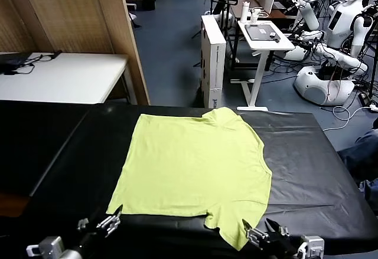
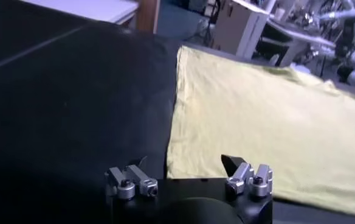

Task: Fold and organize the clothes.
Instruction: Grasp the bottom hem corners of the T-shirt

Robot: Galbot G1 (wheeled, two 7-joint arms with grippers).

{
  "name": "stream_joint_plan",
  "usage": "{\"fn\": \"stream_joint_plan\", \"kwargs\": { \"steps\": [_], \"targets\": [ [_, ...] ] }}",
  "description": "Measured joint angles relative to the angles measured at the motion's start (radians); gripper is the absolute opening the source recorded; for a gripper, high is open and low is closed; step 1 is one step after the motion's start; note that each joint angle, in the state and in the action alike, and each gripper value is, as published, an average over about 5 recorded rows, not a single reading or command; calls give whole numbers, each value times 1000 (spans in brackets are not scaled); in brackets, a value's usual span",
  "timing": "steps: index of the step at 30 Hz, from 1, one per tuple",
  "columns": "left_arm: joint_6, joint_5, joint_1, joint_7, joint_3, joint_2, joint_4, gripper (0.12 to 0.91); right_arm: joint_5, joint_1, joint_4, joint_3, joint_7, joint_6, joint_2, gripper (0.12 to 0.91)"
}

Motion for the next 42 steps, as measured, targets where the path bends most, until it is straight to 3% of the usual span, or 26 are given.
{"fn": "stream_joint_plan", "kwargs": {
  "steps": [8,17,21,24,28,31,42],
  "targets": [
    [-3,18,5,0,12,-9,8,896,-14,-5,2,-17,-2,-11,1,139],
    [-6,19,10,1,13,-12,11,709,-20,-6,-3,-19,-4,-10,2,139],
    [-6,20,10,1,14,-13,13,602,-18,-5,-6,-19,-4,-11,3,139],
    [-7,26,9,0,15,-13,15,477,-14,-6,-4,-19,-2,-11,3,139],
    [-9,43,9,2,16,-8,18,250,-11,-11,8,-16,8,-8,3,139],
    [-12,40,8,2,16,-3,17,162,-11,-22,24,-10,29,-18,4,139],
    [-29,30,78,-5,-25,-5,-38,147,-51,-145,115,8,59,-51,25,139]
  ]
}}
